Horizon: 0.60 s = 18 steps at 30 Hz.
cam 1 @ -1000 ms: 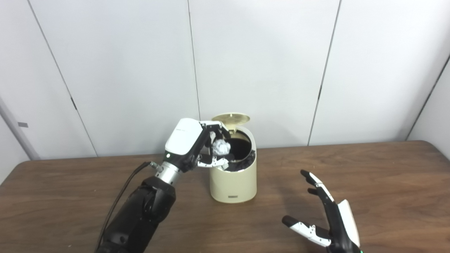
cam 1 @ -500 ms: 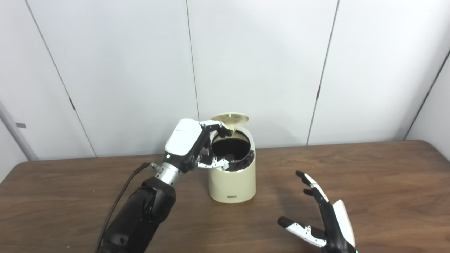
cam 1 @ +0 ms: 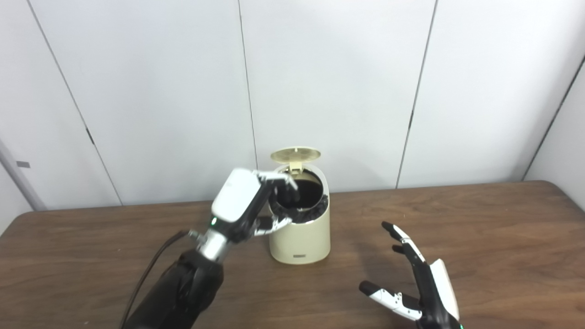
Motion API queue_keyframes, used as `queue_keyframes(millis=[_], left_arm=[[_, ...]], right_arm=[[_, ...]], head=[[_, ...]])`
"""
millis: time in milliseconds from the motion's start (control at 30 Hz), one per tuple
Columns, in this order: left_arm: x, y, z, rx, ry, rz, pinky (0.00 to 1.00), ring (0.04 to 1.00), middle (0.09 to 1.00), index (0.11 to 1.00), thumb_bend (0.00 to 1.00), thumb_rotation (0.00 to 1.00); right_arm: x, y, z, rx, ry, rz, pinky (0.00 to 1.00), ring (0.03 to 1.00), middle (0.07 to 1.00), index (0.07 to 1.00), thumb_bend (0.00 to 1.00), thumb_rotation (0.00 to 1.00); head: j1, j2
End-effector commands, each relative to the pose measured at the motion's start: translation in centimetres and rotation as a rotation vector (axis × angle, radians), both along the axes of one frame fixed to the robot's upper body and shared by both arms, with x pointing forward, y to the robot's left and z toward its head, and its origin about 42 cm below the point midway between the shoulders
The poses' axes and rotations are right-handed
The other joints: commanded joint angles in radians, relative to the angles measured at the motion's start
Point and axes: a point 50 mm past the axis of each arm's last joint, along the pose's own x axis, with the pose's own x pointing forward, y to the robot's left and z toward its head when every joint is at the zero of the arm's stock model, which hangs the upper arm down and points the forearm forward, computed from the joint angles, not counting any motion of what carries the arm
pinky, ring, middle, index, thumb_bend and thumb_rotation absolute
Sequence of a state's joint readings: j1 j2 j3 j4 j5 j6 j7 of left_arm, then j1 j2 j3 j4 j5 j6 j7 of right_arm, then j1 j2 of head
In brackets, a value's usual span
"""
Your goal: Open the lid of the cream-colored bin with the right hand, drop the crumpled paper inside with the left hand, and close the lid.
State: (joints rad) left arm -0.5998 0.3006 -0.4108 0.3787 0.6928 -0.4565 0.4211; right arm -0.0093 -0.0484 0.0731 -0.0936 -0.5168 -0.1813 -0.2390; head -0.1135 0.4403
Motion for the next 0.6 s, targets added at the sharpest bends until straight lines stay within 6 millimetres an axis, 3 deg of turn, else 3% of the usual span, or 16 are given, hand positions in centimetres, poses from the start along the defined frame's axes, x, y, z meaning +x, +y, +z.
queue_keyframes(millis=[0, 300, 567], left_arm=[[0.1, 0.9, 2.8, -0.047, -0.094, -0.010, 0.27, 0.407, 0.488, 0.496, 0.50, 0.00], [-2.6, 4.2, 3.4, -0.125, -0.171, 0.036, 0.27, 0.416, 0.490, 0.500, 0.50, 0.00], [-5.1, 7.4, 2.2, -0.257, -0.144, 0.106, 0.28, 0.423, 0.494, 0.490, 0.50, 0.00]], right_arm=[[0.2, 0.8, -0.1, 0.034, -0.015, 0.010, 0.80, 0.883, 0.883, 0.867, 0.89, 0.70], [0.4, 0.2, -0.3, 0.036, -0.013, 0.015, 0.80, 0.881, 0.884, 0.872, 0.88, 0.69], [0.3, -0.1, -0.3, 0.032, -0.008, 0.015, 0.79, 0.878, 0.893, 0.875, 0.87, 0.70]], head=[[0.003, 0.000], [0.022, -0.006], [0.032, -0.006]])
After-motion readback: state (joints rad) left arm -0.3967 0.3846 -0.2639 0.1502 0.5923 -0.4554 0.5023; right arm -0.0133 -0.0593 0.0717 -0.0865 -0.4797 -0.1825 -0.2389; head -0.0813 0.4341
